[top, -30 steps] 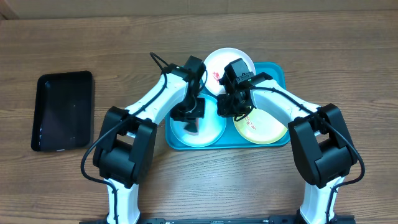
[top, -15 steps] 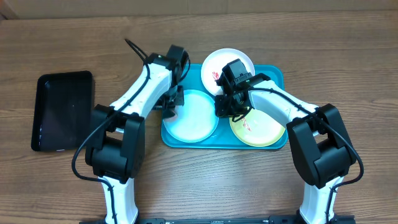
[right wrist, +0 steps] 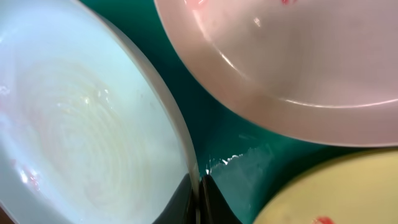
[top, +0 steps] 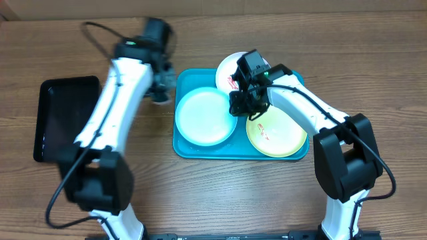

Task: Clean dirty plates on tray and stack at the side
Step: 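Withdraw the left gripper with the sponge toward the black tray, then lift the light-blue plate with the right gripper and place it right of the tray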

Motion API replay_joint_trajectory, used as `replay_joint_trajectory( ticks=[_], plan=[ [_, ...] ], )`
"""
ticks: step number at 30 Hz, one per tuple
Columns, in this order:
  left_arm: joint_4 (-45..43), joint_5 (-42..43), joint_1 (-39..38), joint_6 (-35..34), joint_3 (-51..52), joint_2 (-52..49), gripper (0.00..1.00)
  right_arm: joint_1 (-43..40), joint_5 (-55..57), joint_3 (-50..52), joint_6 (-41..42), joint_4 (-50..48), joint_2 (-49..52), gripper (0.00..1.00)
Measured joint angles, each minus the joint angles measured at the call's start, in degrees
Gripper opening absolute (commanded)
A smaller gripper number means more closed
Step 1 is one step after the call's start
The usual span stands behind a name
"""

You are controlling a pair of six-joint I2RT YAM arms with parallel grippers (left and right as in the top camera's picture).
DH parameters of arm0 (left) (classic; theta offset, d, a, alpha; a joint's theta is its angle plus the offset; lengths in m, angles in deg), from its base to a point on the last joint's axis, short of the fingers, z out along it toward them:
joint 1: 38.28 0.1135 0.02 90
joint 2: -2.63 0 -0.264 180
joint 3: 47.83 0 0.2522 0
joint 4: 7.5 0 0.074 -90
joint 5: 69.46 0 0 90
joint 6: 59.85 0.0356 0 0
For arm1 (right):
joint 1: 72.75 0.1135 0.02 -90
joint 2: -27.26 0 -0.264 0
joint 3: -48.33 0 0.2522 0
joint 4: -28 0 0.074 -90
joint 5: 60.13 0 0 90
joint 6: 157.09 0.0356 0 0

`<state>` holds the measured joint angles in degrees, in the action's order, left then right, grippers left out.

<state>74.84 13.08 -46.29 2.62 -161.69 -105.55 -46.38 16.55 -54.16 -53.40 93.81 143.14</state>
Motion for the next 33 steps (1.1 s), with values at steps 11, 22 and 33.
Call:
replay_joint_trajectory(
  ticks=[11,22,33],
  plan=[
    [3.74,7.98,21.70,-1.01,0.09,0.50,0.04,13.33,36.81,-10.64,-0.17,10.47,-5.44,0.04],
    [4.11,11.19,29.00,-0.81,0.31,0.50,0.04,25.92,77.22,-11.23,-4.68,8.55,-5.46,0.04],
    [4.11,12.07,29.00,-0.81,0.35,0.50,0.04,29.51,89.02,-11.23,-17.88,5.97,-5.46,0.04]
  ],
)
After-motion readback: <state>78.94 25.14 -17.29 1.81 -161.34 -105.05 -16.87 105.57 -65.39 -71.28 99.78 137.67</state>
